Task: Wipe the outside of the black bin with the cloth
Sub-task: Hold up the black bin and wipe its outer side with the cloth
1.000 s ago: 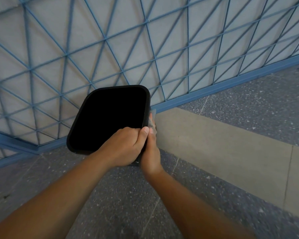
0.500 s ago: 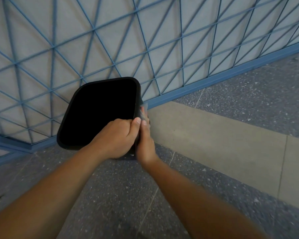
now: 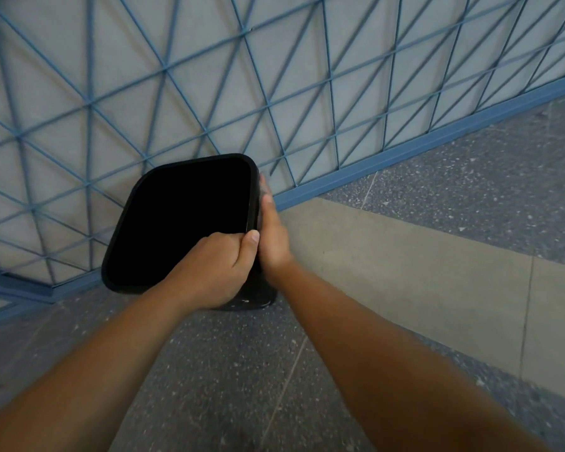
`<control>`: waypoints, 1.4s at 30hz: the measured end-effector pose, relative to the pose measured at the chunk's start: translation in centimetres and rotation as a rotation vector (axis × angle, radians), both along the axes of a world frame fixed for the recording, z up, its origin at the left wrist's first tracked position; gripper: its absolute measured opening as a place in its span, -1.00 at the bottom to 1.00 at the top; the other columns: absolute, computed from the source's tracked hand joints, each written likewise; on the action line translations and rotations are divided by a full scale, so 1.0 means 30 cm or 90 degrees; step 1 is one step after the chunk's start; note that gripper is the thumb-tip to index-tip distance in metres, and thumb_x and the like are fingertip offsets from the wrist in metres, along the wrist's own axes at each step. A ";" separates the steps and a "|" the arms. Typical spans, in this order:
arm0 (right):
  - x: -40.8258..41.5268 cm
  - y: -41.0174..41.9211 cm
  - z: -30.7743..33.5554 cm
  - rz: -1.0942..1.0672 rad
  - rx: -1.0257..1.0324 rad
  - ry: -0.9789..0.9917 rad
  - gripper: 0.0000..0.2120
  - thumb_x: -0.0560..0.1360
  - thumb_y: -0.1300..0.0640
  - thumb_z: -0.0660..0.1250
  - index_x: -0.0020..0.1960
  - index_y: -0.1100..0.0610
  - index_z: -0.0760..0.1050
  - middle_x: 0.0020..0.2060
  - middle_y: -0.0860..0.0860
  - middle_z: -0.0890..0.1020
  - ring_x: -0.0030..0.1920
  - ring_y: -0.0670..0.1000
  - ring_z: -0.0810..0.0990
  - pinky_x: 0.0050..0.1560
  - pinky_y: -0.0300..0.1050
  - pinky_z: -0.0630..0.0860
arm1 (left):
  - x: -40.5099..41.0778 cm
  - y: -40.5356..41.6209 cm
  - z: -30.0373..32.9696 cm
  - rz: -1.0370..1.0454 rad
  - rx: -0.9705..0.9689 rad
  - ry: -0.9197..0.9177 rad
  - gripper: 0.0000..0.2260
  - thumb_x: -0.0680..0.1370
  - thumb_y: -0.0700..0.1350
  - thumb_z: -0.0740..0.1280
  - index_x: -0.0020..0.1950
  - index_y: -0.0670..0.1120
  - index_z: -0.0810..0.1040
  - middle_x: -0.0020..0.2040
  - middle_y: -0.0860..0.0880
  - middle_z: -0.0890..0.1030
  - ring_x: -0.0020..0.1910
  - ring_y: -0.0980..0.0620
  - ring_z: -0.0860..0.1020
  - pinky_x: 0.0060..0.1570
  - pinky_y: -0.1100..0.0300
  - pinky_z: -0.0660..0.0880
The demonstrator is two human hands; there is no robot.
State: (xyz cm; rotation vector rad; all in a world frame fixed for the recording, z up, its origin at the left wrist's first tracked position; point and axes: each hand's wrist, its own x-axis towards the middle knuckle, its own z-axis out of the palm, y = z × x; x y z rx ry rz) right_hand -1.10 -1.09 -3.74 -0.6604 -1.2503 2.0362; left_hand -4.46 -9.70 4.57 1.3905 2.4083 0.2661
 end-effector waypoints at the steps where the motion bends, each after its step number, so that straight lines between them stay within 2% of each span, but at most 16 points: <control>1: -0.005 0.013 0.007 0.003 -0.026 0.000 -0.21 0.53 -0.36 -0.01 0.68 -0.04 0.19 0.70 -0.04 0.22 0.72 -0.04 0.07 0.75 0.13 -0.08 | 0.001 0.002 0.001 0.001 0.000 -0.001 -0.61 0.69 0.08 0.00 -0.25 0.06 0.45 -0.22 -0.02 0.62 -0.18 -0.02 0.60 -0.05 0.00 0.51; 3: 0.031 -0.044 0.008 -0.008 -0.021 -0.001 -0.23 0.50 -0.41 -0.01 0.65 -0.16 0.22 0.69 -0.06 0.22 0.72 -0.06 0.06 0.75 0.13 -0.07 | 0.001 -0.003 0.005 -0.003 0.003 -0.015 -0.58 0.68 0.11 -0.03 -0.17 0.03 0.53 -0.17 -0.02 0.65 -0.13 -0.01 0.63 -0.03 0.02 0.52; 5: 0.096 -0.168 0.003 -0.023 0.025 0.016 -0.39 0.51 -0.37 -0.07 0.55 -0.33 0.13 0.71 -0.07 0.15 0.73 -0.07 0.01 0.75 0.14 -0.08 | 0.001 -0.010 0.011 -0.017 0.014 -0.029 -0.55 0.66 0.13 -0.04 -0.01 0.03 0.62 -0.10 0.01 0.69 -0.07 0.05 0.65 0.02 0.04 0.54; 7: 0.129 -0.234 -0.018 -0.036 0.038 -0.001 -0.46 0.48 -0.37 -0.10 0.46 -0.41 0.05 0.72 -0.05 0.11 0.74 -0.02 -0.01 0.74 0.18 -0.06 | 0.004 -0.014 0.015 -0.024 0.020 -0.042 -0.58 0.69 0.09 -0.02 -0.03 0.06 0.61 -0.12 0.04 0.69 -0.09 0.10 0.65 0.02 0.06 0.55; 9: 0.084 -0.183 -0.055 -0.041 0.026 0.039 -0.41 0.51 -0.38 -0.07 0.53 -0.36 0.10 0.72 -0.09 0.10 0.74 -0.06 -0.05 0.75 0.17 -0.11 | 0.005 -0.011 0.016 -0.015 0.015 -0.032 -0.59 0.70 0.07 -0.01 -0.18 0.06 0.55 -0.19 0.03 0.67 -0.14 0.07 0.64 0.00 0.03 0.55; 11: 0.013 -0.066 -0.082 -0.007 -0.023 -0.007 -0.27 0.49 -0.45 -0.01 0.63 -0.29 0.16 0.70 -0.18 0.15 0.73 -0.09 -0.04 0.74 0.18 -0.14 | 0.002 -0.004 0.016 -0.007 0.007 -0.020 -0.57 0.70 0.07 -0.02 -0.21 0.00 0.52 -0.22 -0.02 0.65 -0.17 0.01 0.62 -0.01 -0.04 0.54; 13: -0.004 -0.007 -0.049 0.007 -0.064 -0.027 -0.22 0.48 -0.47 0.01 0.66 -0.25 0.17 0.69 -0.23 0.16 0.73 -0.09 -0.05 0.74 0.18 -0.14 | 0.001 -0.004 0.013 -0.006 0.001 -0.019 -0.55 0.70 0.08 -0.03 -0.16 -0.04 0.55 -0.22 -0.04 0.64 -0.17 0.00 0.61 -0.01 -0.07 0.53; 16: 0.064 -0.134 -0.003 -0.019 -0.032 0.029 -0.35 0.60 -0.38 -0.02 0.63 -0.20 0.15 0.69 -0.19 0.16 0.72 -0.13 0.02 0.75 0.10 -0.09 | 0.003 -0.012 0.013 -0.015 -0.004 -0.031 -0.50 0.66 0.16 -0.07 0.08 0.00 0.62 -0.06 0.01 0.70 -0.04 0.06 0.65 0.07 -0.02 0.55; 19: 0.098 -0.208 -0.027 -0.026 -0.033 0.032 -0.15 0.49 -0.59 0.01 0.66 -0.19 0.17 0.70 -0.11 0.21 0.71 -0.10 0.09 0.75 0.15 -0.05 | 0.007 -0.016 0.015 -0.025 0.005 -0.044 -0.46 0.61 0.22 -0.11 0.18 0.07 0.62 -0.01 0.07 0.71 0.01 0.12 0.65 0.10 0.02 0.56; 21: 0.045 -0.140 -0.057 -0.030 -0.034 0.036 -0.30 0.54 -0.43 -0.01 0.63 -0.22 0.15 0.71 -0.14 0.15 0.72 -0.12 0.02 0.75 0.11 -0.10 | 0.004 -0.009 0.012 -0.017 0.000 -0.027 -0.48 0.62 0.19 -0.09 0.10 0.04 0.62 -0.06 0.03 0.70 -0.04 0.07 0.65 0.06 0.01 0.56; 24: -0.011 -0.024 -0.066 -0.011 -0.082 0.009 -0.18 0.45 -0.45 0.05 0.66 -0.21 0.17 0.69 -0.21 0.16 0.72 -0.11 -0.02 0.75 0.14 -0.12 | 0.004 -0.006 0.004 -0.002 -0.008 -0.006 -0.57 0.67 0.13 -0.03 -0.17 0.01 0.52 -0.23 -0.01 0.63 -0.20 0.01 0.60 -0.04 -0.05 0.55; 29: 0.065 -0.189 -0.061 -0.017 -0.053 0.043 -0.15 0.47 -0.59 0.02 0.66 -0.24 0.19 0.69 -0.17 0.20 0.72 -0.08 0.05 0.74 0.17 -0.05 | 0.004 -0.009 0.005 -0.009 0.000 -0.026 -0.51 0.63 0.18 -0.08 0.11 0.05 0.62 -0.10 0.05 0.69 -0.12 0.12 0.65 -0.02 0.03 0.59; 32: 0.013 -0.104 -0.102 -0.004 -0.078 0.033 -0.19 0.50 -0.46 0.07 0.67 -0.17 0.21 0.68 -0.16 0.24 0.71 -0.10 0.09 0.75 0.14 -0.02 | 0.004 0.002 0.004 -0.001 0.001 -0.008 -0.50 0.63 0.19 -0.08 0.08 0.02 0.61 -0.10 0.00 0.69 -0.10 0.05 0.65 0.00 -0.01 0.58; 36: -0.002 -0.044 -0.064 0.020 -0.069 -0.021 -0.13 0.44 -0.50 0.04 0.69 -0.20 0.14 0.70 -0.20 0.16 0.73 -0.09 -0.02 0.75 0.16 -0.12 | 0.003 0.008 -0.004 0.001 0.000 0.011 -0.54 0.66 0.15 -0.03 0.03 -0.01 0.61 -0.11 -0.03 0.68 -0.10 -0.02 0.64 0.02 -0.03 0.56; 39: 0.067 -0.152 -0.032 -0.003 -0.022 0.019 -0.10 0.49 -0.54 0.02 0.71 -0.12 0.10 0.70 -0.17 0.15 0.72 -0.13 0.03 0.75 0.13 -0.06 | 0.002 0.004 -0.010 -0.009 0.004 -0.024 -0.43 0.60 0.26 -0.10 0.15 0.03 0.63 -0.05 0.03 0.71 -0.05 0.07 0.66 0.05 0.00 0.58; 42: 0.052 -0.144 -0.072 -0.003 -0.019 0.019 -0.06 0.46 -0.63 0.03 0.70 -0.18 0.10 0.70 -0.19 0.14 0.72 -0.12 0.03 0.74 0.16 -0.01 | -0.005 0.011 -0.019 0.001 0.003 -0.038 -0.28 0.55 0.41 -0.15 0.21 0.01 0.62 0.03 0.03 0.71 0.04 0.07 0.66 0.11 -0.01 0.57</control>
